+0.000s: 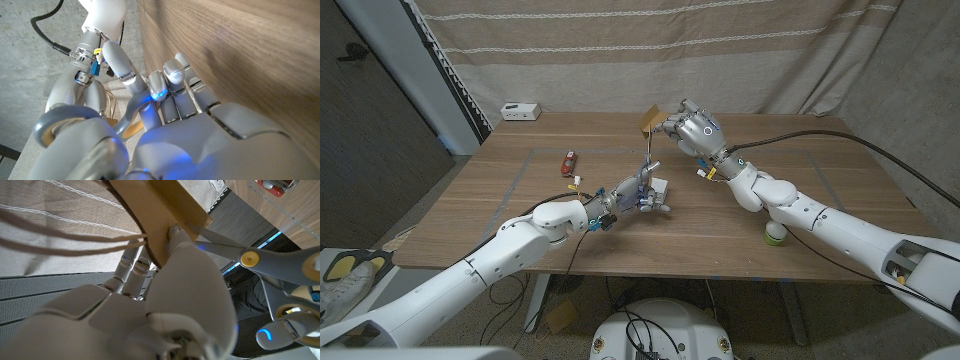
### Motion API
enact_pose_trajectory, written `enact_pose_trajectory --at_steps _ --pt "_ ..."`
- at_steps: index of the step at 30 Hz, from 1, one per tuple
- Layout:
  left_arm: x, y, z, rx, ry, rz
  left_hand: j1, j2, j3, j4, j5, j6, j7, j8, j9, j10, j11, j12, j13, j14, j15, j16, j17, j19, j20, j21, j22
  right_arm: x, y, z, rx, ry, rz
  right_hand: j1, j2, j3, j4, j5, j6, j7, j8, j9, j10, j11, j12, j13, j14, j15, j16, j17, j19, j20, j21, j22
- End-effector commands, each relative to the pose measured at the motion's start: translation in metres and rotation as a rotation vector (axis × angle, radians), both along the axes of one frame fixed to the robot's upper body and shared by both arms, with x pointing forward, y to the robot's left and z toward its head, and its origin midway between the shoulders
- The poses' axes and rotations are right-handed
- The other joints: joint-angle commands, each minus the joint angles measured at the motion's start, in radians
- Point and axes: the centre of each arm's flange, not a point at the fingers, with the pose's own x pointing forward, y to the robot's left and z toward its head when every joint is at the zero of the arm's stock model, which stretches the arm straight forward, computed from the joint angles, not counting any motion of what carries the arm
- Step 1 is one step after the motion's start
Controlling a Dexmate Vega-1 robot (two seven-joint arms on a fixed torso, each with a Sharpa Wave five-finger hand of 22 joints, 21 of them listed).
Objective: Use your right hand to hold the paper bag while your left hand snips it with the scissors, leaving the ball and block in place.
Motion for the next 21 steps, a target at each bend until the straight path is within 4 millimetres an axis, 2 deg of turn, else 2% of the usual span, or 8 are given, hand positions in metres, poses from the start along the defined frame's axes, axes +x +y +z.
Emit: enact_pose_trajectory --at_steps 1,21 --pt "0.0035 0.0053 -0.0008 -0.01 0.007 0.007 0.009 0.003 -0.141 0.14 0.006 -0.018 0.031 0.004 0.003 0.195 -0.18 -0.003 0.0 0.002 -0.064 0.006 0.005 -0.004 -0.045 0.009 0.004 -0.0024 0.0001 0.0038 -0.034 -0.024 0.019 0.012 0.005 -0.007 0.001 -0.006 0.041 -0.002 0.007 -0.011 -0.003 -0.002 -0.004 0.009 0.009 -0.106 -0.005 0.01 -0.01 -0.146 0.015 0.002" --pt "0.0047 0.0029 -0.0017 0.006 0.016 -0.02 0.007 0.002 -0.141 0.14 0.006 -0.018 0.03 0.008 0.003 0.197 -0.178 -0.003 0.0 0.002 -0.064 0.013 0.006 -0.005 -0.045 0.012 0.01 0.0025 0.004 0.0104 -0.043 -0.046 0.053 0.021 0.012 -0.005 0.007 -0.032 0.059 -0.008 -0.037 -0.047 -0.022 -0.001 -0.023 0.033 -0.021 -0.106 -0.035 0.027 -0.045 -0.15 0.042 0.004"
